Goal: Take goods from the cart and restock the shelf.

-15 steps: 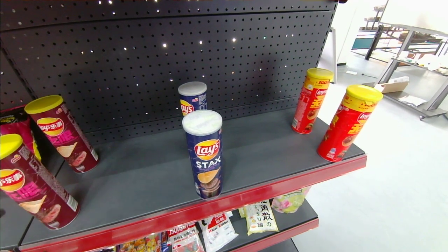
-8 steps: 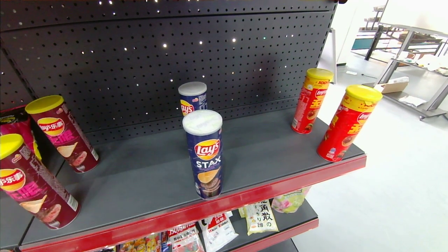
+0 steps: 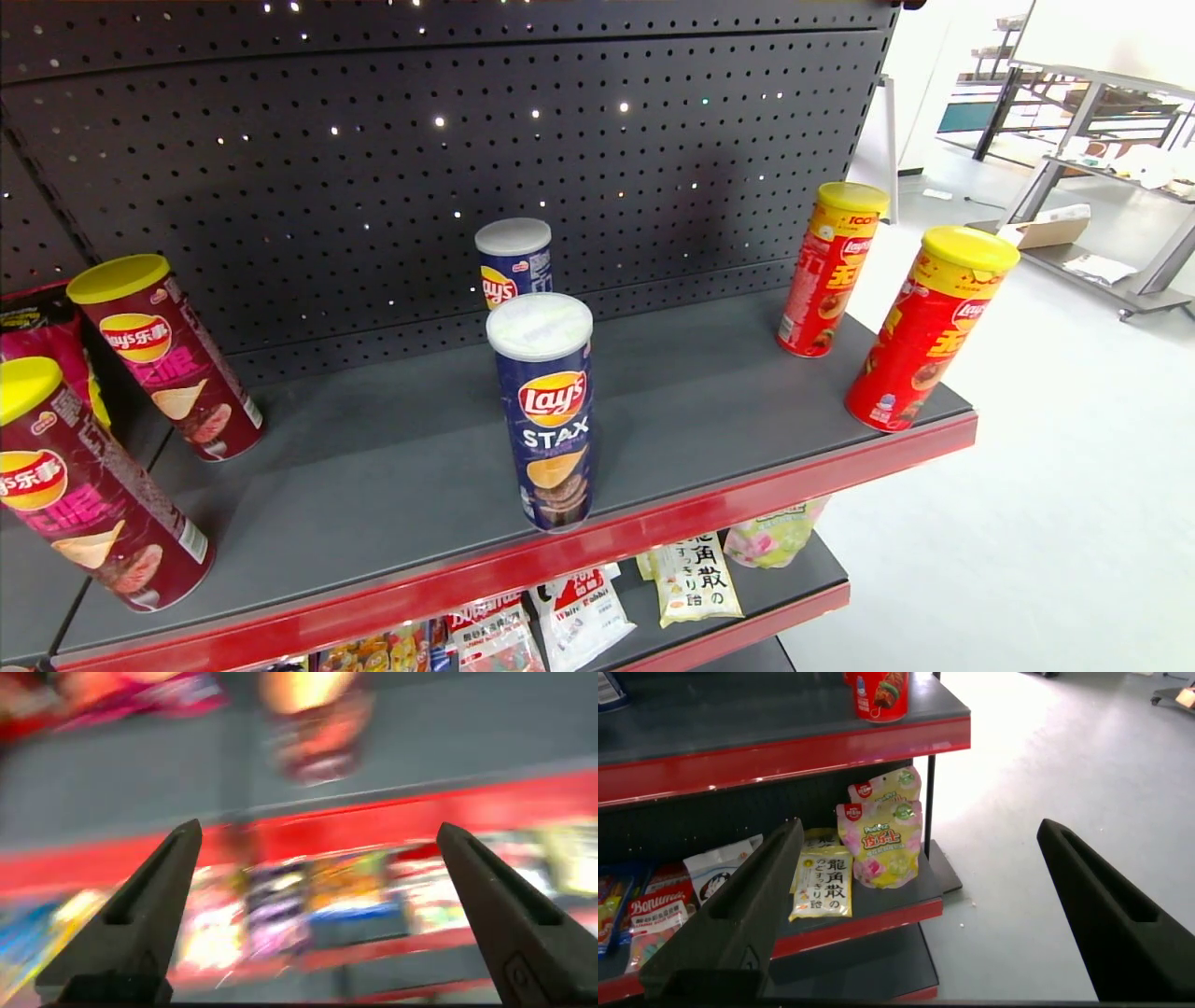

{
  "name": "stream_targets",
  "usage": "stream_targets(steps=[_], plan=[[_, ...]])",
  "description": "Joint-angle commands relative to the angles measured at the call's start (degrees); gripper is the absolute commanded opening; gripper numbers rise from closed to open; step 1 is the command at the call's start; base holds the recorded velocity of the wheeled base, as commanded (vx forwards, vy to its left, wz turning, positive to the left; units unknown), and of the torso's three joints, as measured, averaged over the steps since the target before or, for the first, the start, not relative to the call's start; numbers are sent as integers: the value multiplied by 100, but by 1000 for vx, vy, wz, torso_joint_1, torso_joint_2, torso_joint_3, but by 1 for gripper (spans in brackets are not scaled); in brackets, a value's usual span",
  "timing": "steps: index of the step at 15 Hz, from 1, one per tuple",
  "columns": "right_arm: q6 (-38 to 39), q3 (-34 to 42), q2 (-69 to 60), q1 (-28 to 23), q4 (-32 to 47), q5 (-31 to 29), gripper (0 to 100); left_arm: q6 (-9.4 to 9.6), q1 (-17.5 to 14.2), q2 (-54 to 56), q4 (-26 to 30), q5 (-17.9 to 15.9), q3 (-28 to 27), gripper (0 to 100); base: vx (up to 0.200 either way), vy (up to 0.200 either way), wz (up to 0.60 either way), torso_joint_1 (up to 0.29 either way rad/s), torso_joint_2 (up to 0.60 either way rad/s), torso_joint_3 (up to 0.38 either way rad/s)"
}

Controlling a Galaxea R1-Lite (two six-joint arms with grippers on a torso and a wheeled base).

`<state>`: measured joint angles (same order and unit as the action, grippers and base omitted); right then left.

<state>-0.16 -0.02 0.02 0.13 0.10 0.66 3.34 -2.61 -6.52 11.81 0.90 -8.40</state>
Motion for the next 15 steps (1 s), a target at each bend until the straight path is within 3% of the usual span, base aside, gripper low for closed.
stream_targets(steps=[1,2,4,15], plan=[[-2,2,-2,4,8,4,100,299,252,652,-584,-582,418,100,0,0,0,0,0,0],[-2,2,-2,4,-1,4,100,316,261,652,-1190,-618,699,100,0,0,0,0,0,0],[-2,2,-2,4,-1,4,100,-334,252,652,-1146,-55,831,100,0,0,0,0,0,0],[-37,-6,-2,4,-1,22,100,-343,252,652,-1172,-64,840,100,0,0,0,0,0,0]])
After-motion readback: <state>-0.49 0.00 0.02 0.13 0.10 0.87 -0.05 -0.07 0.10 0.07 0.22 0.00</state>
